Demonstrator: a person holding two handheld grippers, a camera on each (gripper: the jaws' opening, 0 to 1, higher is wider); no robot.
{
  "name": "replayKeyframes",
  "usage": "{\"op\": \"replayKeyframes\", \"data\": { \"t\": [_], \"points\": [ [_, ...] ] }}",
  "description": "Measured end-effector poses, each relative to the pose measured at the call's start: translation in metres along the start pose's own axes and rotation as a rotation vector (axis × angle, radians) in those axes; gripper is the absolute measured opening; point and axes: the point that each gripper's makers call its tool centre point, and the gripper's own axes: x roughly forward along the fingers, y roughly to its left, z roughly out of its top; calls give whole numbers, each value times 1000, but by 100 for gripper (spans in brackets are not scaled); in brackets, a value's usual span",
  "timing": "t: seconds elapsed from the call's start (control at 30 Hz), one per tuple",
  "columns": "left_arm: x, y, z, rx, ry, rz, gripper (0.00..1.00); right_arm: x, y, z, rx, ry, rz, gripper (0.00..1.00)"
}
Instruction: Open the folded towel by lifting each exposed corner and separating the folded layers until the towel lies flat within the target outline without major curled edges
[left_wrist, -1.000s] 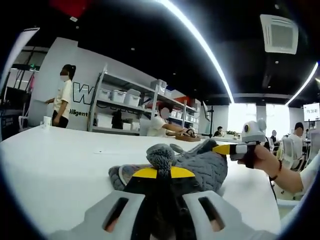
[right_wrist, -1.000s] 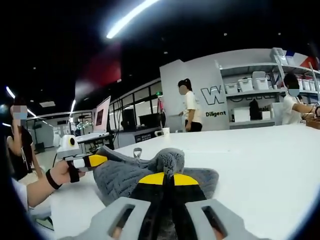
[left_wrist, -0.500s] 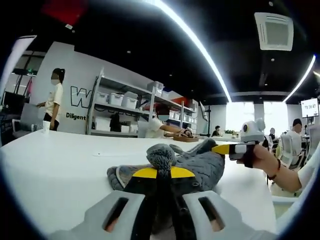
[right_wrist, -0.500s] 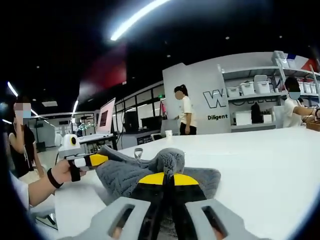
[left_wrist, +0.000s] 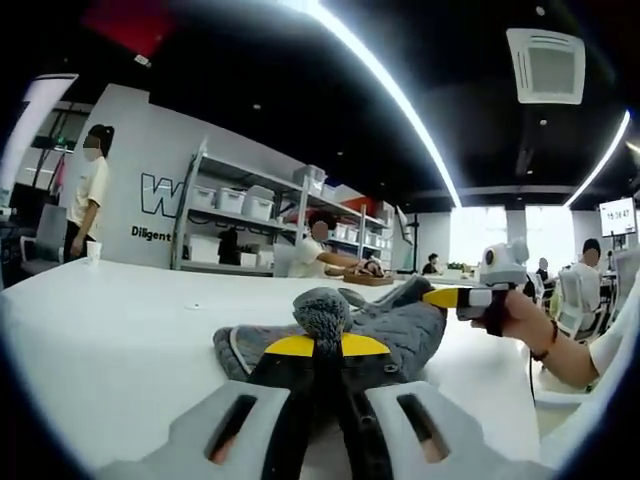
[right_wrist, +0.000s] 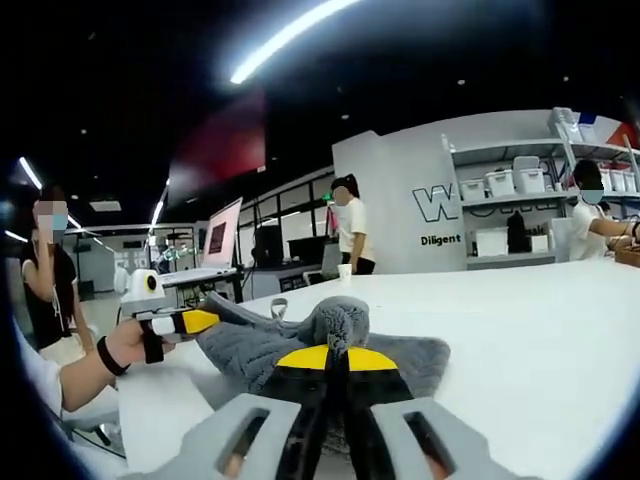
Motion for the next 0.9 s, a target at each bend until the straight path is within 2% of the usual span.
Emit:
{"op": "replayKeyframes", "data": {
  "t": [0.23,0.63,0.9],
  "points": [
    [-7,-6,-3,23,15,1,3,-5,8,-3,-19,-4,12,0],
    [-20,-24,-6,4,15,-26,4,-15,13,-7,-40,-9,17,0],
    [-27,-30,-16,6,33,-34,5,-22,18,-11,-76,-13,33,0]
  ]
}}
